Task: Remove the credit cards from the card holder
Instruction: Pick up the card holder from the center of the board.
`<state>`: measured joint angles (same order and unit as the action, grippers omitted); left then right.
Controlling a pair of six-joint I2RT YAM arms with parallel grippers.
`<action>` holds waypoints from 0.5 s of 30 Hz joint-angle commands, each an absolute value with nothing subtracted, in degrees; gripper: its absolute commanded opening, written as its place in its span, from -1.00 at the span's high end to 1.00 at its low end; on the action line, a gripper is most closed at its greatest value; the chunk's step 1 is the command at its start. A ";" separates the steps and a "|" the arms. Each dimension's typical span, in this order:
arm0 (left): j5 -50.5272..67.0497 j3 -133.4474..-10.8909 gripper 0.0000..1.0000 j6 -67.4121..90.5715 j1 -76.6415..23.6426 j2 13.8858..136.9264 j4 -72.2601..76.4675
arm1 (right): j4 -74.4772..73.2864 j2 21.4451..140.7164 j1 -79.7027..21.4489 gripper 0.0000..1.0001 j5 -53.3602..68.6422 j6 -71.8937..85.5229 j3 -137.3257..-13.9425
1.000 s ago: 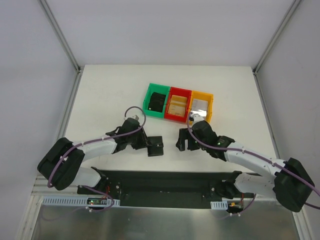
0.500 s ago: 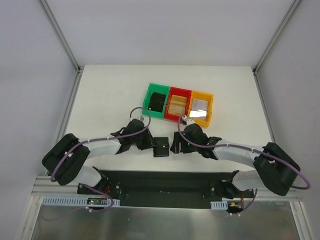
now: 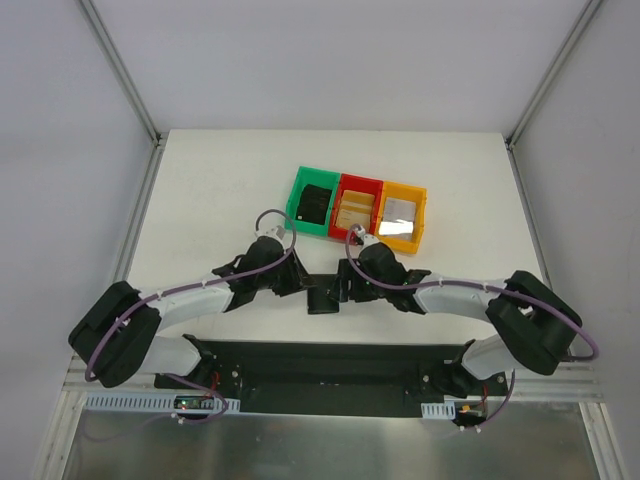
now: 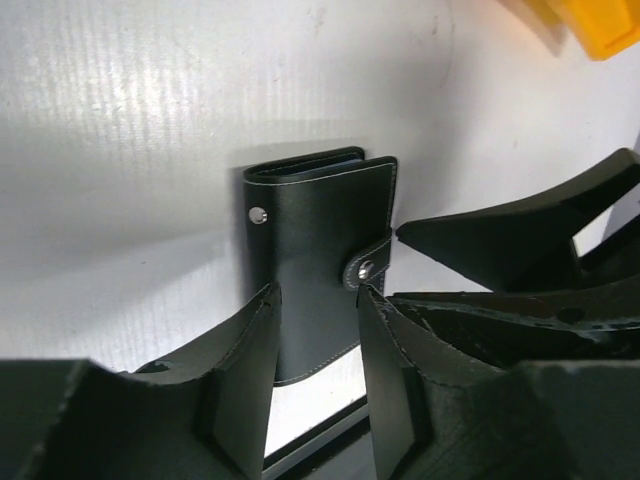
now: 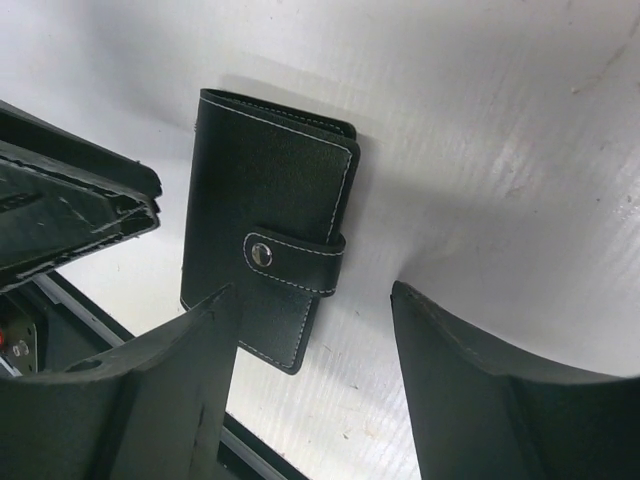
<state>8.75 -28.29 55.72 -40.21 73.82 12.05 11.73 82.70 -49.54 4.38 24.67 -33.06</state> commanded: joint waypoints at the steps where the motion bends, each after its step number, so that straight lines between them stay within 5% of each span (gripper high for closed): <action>1: 7.47 -28.04 0.32 54.23 -40.78 75.84 9.40 | 12.22 85.16 -50.10 -0.26 5.80 26.37 -34.45; 15: 7.12 -27.33 0.41 53.79 -40.78 79.63 9.58 | 14.41 86.22 -51.41 0.14 7.56 28.56 -32.17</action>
<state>8.45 -28.14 54.61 -40.21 78.78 9.80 13.39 84.99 -50.72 6.28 26.87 -33.41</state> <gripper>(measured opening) 0.298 0.469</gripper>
